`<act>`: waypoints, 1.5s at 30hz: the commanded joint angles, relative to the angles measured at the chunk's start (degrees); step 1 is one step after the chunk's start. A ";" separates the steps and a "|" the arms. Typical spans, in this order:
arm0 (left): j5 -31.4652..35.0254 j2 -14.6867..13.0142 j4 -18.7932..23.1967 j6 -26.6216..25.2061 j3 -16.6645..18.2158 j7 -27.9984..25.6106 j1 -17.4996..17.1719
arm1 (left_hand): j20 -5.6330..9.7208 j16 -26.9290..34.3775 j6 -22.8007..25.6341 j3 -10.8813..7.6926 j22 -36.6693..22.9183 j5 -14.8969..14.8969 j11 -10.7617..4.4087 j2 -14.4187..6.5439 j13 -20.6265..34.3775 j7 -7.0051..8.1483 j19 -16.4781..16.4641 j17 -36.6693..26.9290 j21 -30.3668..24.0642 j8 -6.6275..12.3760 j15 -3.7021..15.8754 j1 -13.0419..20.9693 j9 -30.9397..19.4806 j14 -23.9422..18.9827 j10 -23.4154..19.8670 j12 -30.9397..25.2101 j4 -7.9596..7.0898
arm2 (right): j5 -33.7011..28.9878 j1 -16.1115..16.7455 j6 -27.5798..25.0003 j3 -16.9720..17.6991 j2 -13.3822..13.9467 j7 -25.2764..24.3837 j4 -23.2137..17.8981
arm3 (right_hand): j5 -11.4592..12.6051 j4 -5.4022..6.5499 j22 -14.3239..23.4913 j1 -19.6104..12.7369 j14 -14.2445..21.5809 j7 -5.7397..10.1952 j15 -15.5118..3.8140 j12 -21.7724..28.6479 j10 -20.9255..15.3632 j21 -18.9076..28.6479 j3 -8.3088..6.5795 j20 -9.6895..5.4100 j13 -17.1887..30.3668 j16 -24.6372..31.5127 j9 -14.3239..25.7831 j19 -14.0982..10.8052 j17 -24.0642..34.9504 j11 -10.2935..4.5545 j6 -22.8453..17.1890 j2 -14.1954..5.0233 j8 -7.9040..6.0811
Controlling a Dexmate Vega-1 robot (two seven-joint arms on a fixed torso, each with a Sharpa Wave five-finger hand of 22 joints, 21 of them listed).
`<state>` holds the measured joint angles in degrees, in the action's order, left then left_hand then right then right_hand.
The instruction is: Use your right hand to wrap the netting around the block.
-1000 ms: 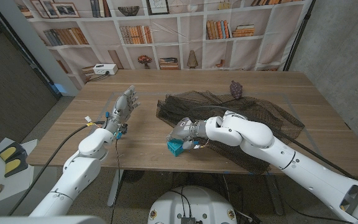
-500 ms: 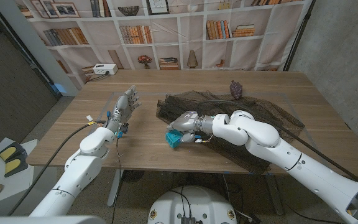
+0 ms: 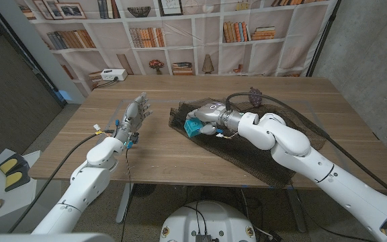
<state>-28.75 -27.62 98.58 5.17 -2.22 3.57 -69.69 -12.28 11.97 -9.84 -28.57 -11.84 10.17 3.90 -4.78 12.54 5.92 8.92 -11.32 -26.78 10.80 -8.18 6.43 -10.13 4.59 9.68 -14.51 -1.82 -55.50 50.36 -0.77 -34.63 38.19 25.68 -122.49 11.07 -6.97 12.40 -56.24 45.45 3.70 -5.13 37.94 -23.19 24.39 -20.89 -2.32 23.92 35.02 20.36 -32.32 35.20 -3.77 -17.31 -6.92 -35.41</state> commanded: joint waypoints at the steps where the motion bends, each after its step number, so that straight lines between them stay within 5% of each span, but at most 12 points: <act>1: 0.06 0.06 -0.24 -0.24 0.08 -0.27 0.26 | 0.09 0.01 -1.87 0.08 -0.28 0.34 -0.09 -0.02 0.08 0.27 -0.19 -0.22 0.09 -0.03 -0.08 -0.60 -0.20 -0.24 0.06 0.13 -0.19 | 0.38 -0.64 -8.17 2.52 -0.16 -1.04 -0.10 | 0.11 2.70 0.05 -4.44 0.14 -0.10 -6.90 0.35 -15.74 0.47 -3.36 0.45 -0.03 -0.47 0.49 -0.15 0.07 0.76 -23.37 -3.92 -0.71; 28: 0.75 -0.24 -1.15 -2.88 -1.36 -0.41 3.50 | 0.09 -0.06 -1.92 0.03 -0.27 0.39 -0.19 -0.07 0.08 0.28 -0.19 -0.17 0.21 -0.01 0.00 -0.61 -0.20 -0.26 0.06 0.23 -0.14 | -2.20 -2.01 -25.17 2.73 2.14 2.62 4.11 | -0.29 2.67 -0.28 -4.62 0.18 -0.24 -6.83 0.31 -16.39 1.04 -3.57 0.57 -0.96 -2.76 1.72 0.64 0.37 1.03 -23.47 -3.59 -2.98; 45: 1.08 0.01 -4.43 -3.76 -3.00 1.14 7.58 | 0.09 -0.12 -2.02 0.02 -0.27 0.40 -0.25 -0.05 0.08 0.29 -0.15 -0.15 0.31 -0.03 0.03 -0.65 -0.20 -0.21 0.08 0.30 -0.10 | -5.15 -3.12 -32.57 0.36 4.48 12.57 5.88 | -0.43 3.03 -0.59 -4.14 -2.10 -0.36 -6.61 -0.79 -14.89 1.40 -4.00 0.86 -2.04 -6.79 2.35 1.85 -0.56 1.26 -22.82 -3.38 -4.46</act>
<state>-27.85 -27.83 96.11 1.97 -4.22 3.76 -64.53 -12.27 11.97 -9.85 -28.57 -11.85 10.13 3.90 -4.78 12.54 5.92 8.92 -11.31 -26.45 10.80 -8.18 6.43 -10.14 4.59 9.68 -14.15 -1.82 -58.91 48.07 -28.99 -32.73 41.82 33.05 -117.94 10.85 -7.20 11.71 -57.09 43.75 3.71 -4.50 37.27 -24.72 25.44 -21.13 -1.30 21.95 28.81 22.48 -30.87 34.76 -3.49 -17.33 -6.24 -39.48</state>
